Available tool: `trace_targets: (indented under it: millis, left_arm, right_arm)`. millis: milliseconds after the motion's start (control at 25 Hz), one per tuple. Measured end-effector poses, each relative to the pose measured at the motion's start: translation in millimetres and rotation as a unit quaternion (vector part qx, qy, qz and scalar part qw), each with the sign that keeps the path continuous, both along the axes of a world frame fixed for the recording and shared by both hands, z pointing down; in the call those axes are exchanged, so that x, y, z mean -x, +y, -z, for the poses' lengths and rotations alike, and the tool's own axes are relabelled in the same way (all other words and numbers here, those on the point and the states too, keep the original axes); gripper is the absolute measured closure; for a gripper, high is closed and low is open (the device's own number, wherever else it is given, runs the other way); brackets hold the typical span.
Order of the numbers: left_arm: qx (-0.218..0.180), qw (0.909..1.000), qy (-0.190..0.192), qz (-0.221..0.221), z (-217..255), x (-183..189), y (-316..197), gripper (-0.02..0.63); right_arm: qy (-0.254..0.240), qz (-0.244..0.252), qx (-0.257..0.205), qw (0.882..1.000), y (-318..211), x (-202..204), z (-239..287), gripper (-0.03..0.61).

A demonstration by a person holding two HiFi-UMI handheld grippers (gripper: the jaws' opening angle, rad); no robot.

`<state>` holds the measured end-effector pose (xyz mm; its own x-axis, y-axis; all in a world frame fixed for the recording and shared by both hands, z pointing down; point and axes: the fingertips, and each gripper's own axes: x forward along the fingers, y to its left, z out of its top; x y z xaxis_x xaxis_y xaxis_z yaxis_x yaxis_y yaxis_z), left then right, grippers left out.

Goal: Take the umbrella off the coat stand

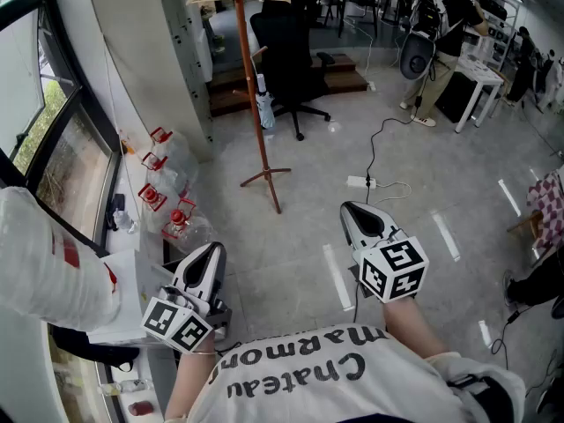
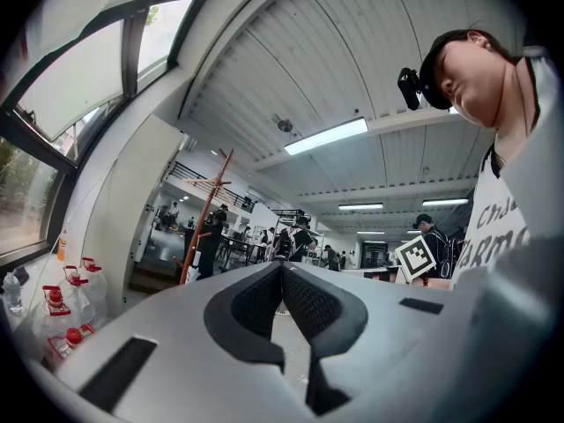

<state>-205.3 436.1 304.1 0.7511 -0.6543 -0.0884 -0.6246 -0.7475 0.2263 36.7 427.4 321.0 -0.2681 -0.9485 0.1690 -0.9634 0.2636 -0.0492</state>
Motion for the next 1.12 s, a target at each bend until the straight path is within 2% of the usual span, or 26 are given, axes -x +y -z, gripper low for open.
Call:
trace_targets:
  millis: [440, 680, 920, 1040, 1120]
  left_arm:
    - [0.002, 0.9999, 0.013, -0.008, -9, -48, -39, 0.589]
    - [0.033, 0.9991, 0.016, -0.02, -40, -94, -49, 0.589]
    - [0.07, 0.9955, 0.028, -0.057, -59, -116, -78, 0.591]
    - [0.082, 0.9932, 0.039, -0.074, -64, -123, -104, 0.591]
    - [0.076, 0.9936, 0.031, -0.077, -63, -125, -123, 0.591]
  right_arm:
    - [0.012, 0.001, -0.011, 1.0, -30, -47, -10, 0.543]
    - [-0.038, 0.016, 0.033, 0.999, -39, -75, -54, 0.543]
    - [-0.125, 0.019, 0.073, 0.989, -69, -80, -81, 0.543]
    - [-0.138, 0.009, 0.08, 0.987, -91, -81, -87, 0.543]
    - [-0.131, -0.001, 0.078, 0.988, -107, -84, -87, 0.543]
